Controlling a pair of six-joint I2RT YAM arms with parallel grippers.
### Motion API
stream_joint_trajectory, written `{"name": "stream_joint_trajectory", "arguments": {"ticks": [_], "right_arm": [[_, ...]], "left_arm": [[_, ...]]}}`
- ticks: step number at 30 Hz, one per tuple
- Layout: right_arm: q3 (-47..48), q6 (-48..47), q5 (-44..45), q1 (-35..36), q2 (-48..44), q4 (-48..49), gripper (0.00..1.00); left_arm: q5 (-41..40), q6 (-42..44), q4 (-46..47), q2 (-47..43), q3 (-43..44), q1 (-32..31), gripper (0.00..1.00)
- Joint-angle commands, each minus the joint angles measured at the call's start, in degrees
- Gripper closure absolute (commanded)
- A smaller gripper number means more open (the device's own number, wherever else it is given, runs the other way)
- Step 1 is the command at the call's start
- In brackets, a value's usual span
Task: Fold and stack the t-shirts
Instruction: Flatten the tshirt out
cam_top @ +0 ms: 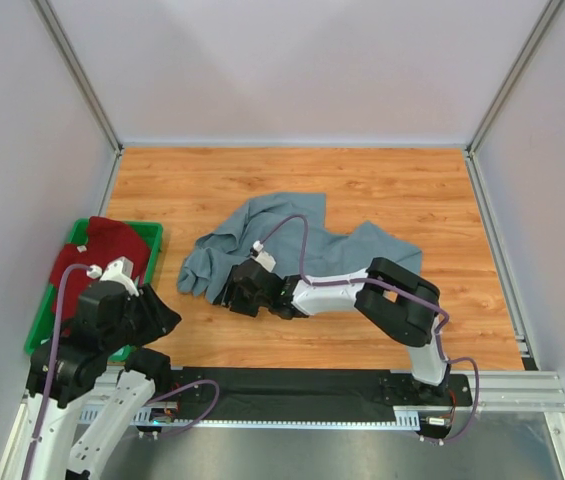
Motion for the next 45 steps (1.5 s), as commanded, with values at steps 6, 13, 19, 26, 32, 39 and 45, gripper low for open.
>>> {"name": "stream_joint_trajectory", "arguments": {"ticks": [6, 13, 19, 26, 32, 39, 45], "right_arm": [[6.8, 5.1, 4.1, 0.8, 6.5, -2.3, 0.55], [7.9, 3.1, 5.1, 0.6, 8.5, -3.8, 0.58], [10.2, -3.0, 5.1, -1.2, 9.7, -6.4, 0.71], [11.6, -18.8, -3.0, -5.8, 4.4, -13.2, 1.0], [9.8, -34.3, -12.5, -6.7, -8.9, -30.8, 1.0], [-1.4, -34.7, -26.8, -7.3, -17.0, -24.3, 0.87], [3.8, -28.0, -13.4, -5.9, -11.2, -16.2, 0.34]], "left_arm": [[3.0, 1.3, -5.2, -0.8, 2.4, 0.0, 0.49], [2.9, 5.1, -7.9, 2.5, 7.2, 0.0, 0.49], [3.4, 3.4, -7.3, 1.8, 5.0, 0.0, 0.49], [0.0, 6.6, -8.5, 6.0, 7.6, 0.0, 0.42], [4.8, 10.2, -5.4, 8.8, 7.8, 0.0, 0.37], [17.4, 8.4, -2.6, 7.7, -0.2, 0.0, 0.28], [9.7, 0.2, -6.6, 3.3, 1.5, 0.0, 0.27]]}}
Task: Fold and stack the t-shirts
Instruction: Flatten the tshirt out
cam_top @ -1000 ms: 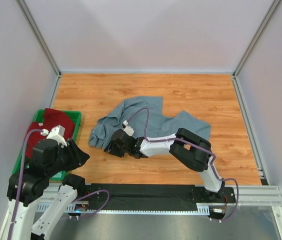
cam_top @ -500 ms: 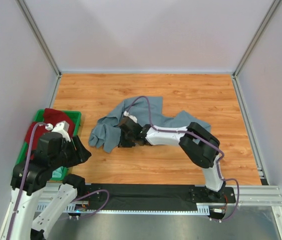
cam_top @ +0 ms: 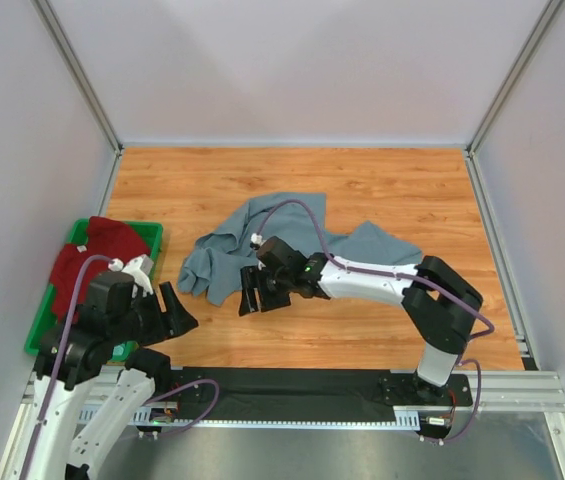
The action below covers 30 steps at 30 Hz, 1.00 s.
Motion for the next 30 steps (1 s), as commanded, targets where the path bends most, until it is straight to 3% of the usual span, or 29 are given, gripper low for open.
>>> {"name": "stream_joint_trajectory", "arguments": {"ticks": [1, 5, 12, 17, 22, 25, 27, 28, 29, 30], "right_arm": [[6.0, 4.6, 8.2, 1.3, 4.1, 6.0, 0.32], [11.8, 7.7, 9.1, 2.3, 10.8, 9.7, 0.25], [19.2, 2.8, 25.4, 6.9, 17.8, 6.1, 0.34], [22.0, 3.2, 25.9, 7.6, 20.7, 6.8, 0.32], [29.9, 3.2, 31.1, 8.4, 25.2, -3.6, 0.34], [33.3, 2.5, 34.5, 8.3, 27.2, -6.3, 0.41], [34.2, 2.0, 36.1, 8.3, 28.0, -6.4, 0.52], [34.9, 1.6, 36.4, 8.2, 28.3, -8.0, 0.59], [35.5, 1.1, 36.2, 8.2, 28.7, -9.1, 0.77], [36.1, 0.6, 36.2, 8.2, 28.5, -10.3, 0.85]], "left_arm": [[-1.7, -7.0, -6.2, -4.8, 2.5, 0.0, 0.29], [-1.5, -9.5, -9.6, -9.2, 4.2, 0.0, 0.29], [1.9, -12.7, -8.1, -9.7, 3.4, 0.0, 0.3], [-0.9, -16.8, -7.8, -12.4, 4.5, 0.0, 0.3], [-1.5, -18.4, -10.2, -15.5, 4.3, 0.0, 0.29], [-1.3, -18.3, -12.0, -15.3, 4.6, 0.0, 0.29], [-1.4, -18.2, -12.4, -15.2, 4.7, -0.1, 0.3], [-1.2, -18.0, -12.4, -15.3, 4.6, 0.0, 0.29], [-1.1, -18.0, -11.9, -15.2, 4.6, 0.0, 0.29], [-1.1, -17.8, -11.6, -15.3, 4.6, -0.1, 0.29]]}}
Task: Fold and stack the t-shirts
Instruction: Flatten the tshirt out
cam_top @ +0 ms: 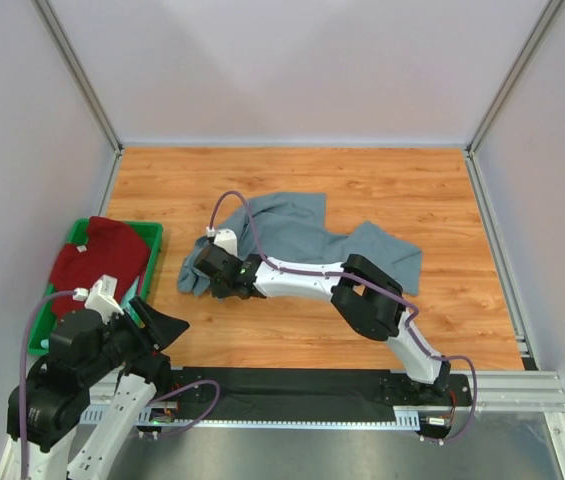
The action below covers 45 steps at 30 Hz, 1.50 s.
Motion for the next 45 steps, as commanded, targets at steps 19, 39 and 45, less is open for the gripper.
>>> {"name": "stream_joint_trajectory", "arguments": {"ticks": [19, 39, 45], "right_arm": [[-14.6, -24.3, -36.2, -11.4, -25.7, -32.7, 0.69], [-29.5, -13.7, -27.9, -20.3, -40.8, -25.6, 0.62], [-33.3, -13.9, -19.8, -21.5, -48.8, -29.4, 0.62]], "left_arm": [[24.5, 10.9, 16.3, 16.6, -18.2, 0.0, 0.18], [10.0, 6.1, 36.9, 49.5, -12.8, -26.2, 0.53], [-6.0, 9.3, 31.8, 62.1, 0.2, -37.9, 0.58]]}}
